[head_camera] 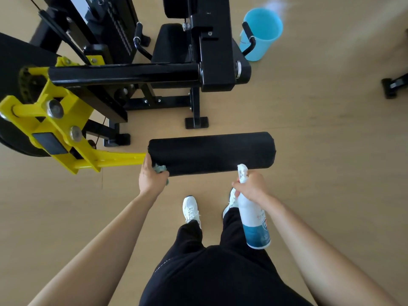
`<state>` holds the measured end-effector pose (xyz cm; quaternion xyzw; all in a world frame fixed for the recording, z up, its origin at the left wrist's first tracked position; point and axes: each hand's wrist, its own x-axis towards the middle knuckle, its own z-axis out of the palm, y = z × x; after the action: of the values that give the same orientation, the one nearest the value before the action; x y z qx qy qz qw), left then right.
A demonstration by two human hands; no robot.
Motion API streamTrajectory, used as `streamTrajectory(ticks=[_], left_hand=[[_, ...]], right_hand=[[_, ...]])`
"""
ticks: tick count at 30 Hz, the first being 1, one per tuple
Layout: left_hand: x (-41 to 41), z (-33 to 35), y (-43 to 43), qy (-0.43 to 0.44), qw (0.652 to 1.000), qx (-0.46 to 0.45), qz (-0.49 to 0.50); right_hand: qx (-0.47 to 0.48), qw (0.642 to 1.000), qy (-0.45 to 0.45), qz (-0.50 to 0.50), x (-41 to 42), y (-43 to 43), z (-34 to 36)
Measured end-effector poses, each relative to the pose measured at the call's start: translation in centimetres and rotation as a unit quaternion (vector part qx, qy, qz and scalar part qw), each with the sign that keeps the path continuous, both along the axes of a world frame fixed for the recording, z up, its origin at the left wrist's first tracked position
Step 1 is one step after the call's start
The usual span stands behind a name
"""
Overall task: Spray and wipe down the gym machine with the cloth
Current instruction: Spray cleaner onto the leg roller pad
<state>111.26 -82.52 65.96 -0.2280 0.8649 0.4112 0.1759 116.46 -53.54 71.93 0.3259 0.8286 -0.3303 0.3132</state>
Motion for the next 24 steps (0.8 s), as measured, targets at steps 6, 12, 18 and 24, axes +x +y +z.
streamTrajectory(ticks=[6,12,18,24], left_hand=[[2.0,0.1,0.8,-0.007,1.000,-0.030,-0.003],[4.4,-0.5,-0.9,-0.087,0.995,0.025,0.043],[2.2,-0.4,-4.1,-0.069,0.995,0.065,0.037],[-0.9,0.8,-2.9,-0.051,0.996,0.075,-0.006]], right_hand=[[-0.024,0.993,0.021,-0.111,0.3,2.2,1.1],[-0.010,0.996,0.015,-0.093,-0.4,2.1,0.9],[0.008,0.999,-0.018,-0.035,-0.7,1.3,0.3],[-0.075,0.993,0.015,0.095,-1.9,-2.8,0.9]])
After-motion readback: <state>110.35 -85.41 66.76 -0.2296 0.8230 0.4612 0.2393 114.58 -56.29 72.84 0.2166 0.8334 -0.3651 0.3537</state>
